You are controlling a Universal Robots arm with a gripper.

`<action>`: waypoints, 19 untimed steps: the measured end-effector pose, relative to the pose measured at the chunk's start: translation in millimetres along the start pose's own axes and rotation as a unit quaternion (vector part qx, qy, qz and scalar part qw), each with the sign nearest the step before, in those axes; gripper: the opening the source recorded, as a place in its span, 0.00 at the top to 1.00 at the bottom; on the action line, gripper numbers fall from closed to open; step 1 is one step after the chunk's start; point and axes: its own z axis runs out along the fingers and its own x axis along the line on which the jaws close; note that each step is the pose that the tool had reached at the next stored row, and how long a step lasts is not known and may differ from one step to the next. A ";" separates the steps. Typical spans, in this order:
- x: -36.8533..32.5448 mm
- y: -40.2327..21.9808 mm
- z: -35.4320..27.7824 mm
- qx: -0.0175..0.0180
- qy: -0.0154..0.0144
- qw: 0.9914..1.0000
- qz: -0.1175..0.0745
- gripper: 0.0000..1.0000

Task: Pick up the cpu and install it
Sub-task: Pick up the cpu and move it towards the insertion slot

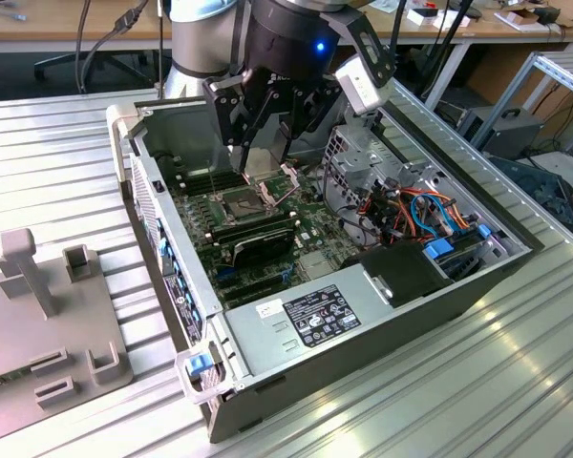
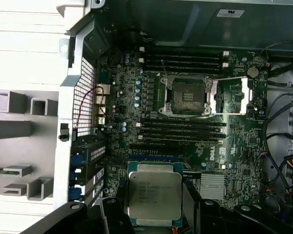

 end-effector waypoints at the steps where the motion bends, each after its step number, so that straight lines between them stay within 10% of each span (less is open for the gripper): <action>1: -0.2 0.0 0.0 0.000 0.000 1.000 0.000 0.47; 14: -10.2 0.6 -0.1 0.000 0.000 1.000 0.000 0.47; 19: -12.7 9.8 2.4 0.000 0.000 1.000 0.000 0.47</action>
